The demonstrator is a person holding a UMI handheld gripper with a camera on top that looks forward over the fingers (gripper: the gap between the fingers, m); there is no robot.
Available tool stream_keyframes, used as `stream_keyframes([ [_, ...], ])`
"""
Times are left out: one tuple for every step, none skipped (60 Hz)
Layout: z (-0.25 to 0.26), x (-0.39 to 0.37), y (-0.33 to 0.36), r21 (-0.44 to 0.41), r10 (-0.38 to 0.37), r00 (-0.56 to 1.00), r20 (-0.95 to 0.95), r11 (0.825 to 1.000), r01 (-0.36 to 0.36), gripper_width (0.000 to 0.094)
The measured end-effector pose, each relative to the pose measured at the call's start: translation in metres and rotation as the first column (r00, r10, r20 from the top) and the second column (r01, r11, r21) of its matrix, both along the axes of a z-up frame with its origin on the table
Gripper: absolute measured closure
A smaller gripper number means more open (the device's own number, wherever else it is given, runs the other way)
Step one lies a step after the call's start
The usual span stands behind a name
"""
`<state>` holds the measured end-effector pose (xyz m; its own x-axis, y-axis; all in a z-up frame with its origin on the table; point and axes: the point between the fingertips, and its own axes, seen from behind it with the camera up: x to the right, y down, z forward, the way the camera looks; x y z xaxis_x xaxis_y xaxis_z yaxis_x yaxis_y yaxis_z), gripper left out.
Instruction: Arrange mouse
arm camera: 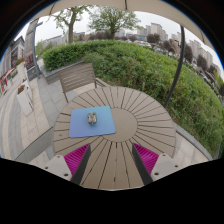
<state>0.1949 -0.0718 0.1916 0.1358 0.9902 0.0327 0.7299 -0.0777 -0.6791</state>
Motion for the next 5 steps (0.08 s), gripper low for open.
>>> stream_keyframes([
  [-0.001, 0.002, 0.002, 0.0, -0.002, 1.0, 0.001, 1.0, 0.002, 0.0086],
  [-0.002, 0.005, 0.004, -0.003, -0.004, 1.0, 0.003, 1.0, 0.004, 0.0084],
  [-0.003, 0.008, 0.006, -0.007, -0.006, 1.0, 0.007, 1.0, 0.006, 0.0084],
  [-0.005, 0.01, 0.007, -0.014, -0.006, 1.0, 0.011, 1.0, 0.006, 0.0085],
  [-0.006, 0.013, 0.007, -0.021, -0.004, 1.0, 0.015, 1.0, 0.004, 0.0084],
])
